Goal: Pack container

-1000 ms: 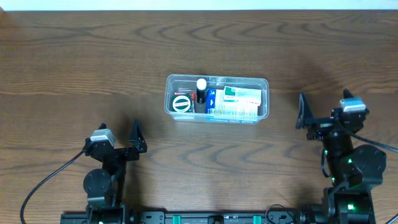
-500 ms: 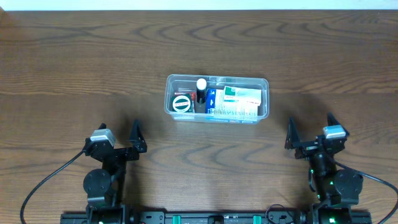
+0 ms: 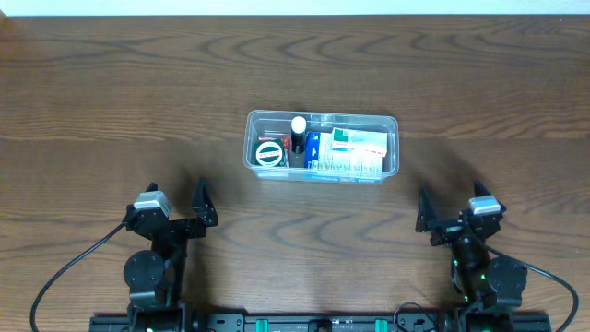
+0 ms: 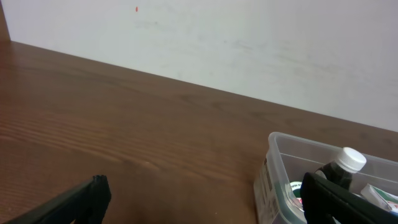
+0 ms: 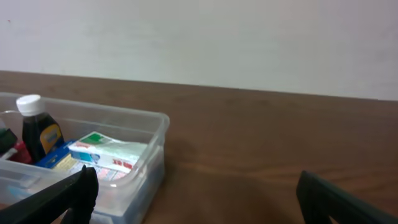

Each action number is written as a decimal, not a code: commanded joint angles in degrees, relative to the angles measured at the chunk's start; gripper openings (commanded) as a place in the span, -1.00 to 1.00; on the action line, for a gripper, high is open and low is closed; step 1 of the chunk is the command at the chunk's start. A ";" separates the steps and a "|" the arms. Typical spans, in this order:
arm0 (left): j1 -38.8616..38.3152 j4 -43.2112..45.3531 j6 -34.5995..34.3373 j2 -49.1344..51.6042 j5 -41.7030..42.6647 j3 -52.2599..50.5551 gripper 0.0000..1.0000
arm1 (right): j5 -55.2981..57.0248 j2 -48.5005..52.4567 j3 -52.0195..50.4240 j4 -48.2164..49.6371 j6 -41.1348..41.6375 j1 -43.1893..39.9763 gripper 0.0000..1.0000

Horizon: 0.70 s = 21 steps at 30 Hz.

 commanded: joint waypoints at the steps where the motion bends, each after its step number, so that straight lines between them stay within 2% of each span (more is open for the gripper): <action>1: 0.35 0.17 0.33 -0.46 0.15 0.04 0.96 | -0.39 -0.68 -0.15 -0.35 0.57 0.15 0.99; 21: 0.35 0.17 0.33 -0.46 0.15 0.04 0.96 | -0.35 -0.59 -0.13 -0.22 -0.02 0.31 0.99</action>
